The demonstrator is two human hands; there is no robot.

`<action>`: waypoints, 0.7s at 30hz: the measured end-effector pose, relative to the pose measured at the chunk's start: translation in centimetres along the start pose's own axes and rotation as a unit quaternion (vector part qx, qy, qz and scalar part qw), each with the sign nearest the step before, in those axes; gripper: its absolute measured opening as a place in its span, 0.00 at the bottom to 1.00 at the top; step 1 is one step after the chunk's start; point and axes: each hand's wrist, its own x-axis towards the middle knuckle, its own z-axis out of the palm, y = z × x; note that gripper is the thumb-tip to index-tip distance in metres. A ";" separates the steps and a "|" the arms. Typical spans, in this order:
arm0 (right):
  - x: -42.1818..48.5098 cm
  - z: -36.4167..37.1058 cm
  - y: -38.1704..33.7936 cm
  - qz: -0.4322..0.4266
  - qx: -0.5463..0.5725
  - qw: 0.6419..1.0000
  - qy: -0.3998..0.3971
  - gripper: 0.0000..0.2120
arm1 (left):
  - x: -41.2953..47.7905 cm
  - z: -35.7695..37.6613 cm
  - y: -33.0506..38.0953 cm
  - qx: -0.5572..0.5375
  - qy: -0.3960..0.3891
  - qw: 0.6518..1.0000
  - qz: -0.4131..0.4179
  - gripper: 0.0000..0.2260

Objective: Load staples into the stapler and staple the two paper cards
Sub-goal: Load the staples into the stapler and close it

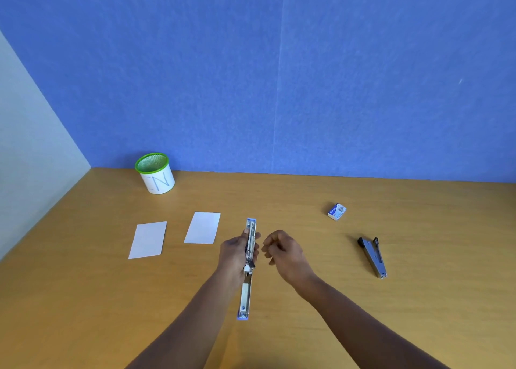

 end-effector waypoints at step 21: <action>0.4 -1.0 -0.2 -0.044 0.045 0.998 -0.013 0.08 | -0.7 0.1 0.4 0.011 0.011 1.000 -0.026 0.15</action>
